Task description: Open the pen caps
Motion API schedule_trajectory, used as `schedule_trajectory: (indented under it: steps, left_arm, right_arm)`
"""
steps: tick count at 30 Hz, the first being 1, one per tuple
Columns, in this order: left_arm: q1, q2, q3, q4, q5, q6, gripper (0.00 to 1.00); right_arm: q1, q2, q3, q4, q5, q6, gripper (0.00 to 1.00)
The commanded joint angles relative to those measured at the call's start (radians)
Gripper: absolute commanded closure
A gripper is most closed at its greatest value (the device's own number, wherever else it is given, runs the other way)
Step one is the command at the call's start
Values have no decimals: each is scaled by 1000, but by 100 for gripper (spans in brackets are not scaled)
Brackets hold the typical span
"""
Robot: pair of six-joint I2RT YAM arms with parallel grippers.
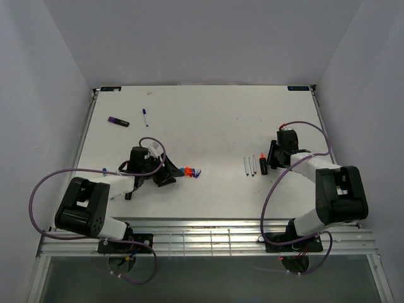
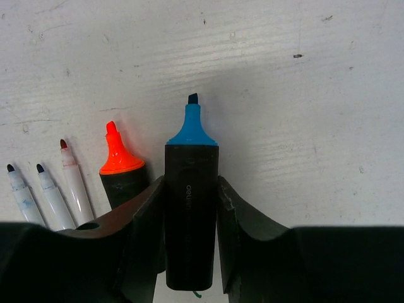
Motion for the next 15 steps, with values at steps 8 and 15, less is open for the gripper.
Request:
schedule_trajectory:
  steps: [8,15]
  left_arm:
    - [-3,-153,104,-150,-70,25,28]
    - [-3,-207,212,-274,-162,60,25]
  right_arm:
    - [0,-20,-25,-29,-29,-9,50]
    - [3,-93,-39,-23,-41,-5,48]
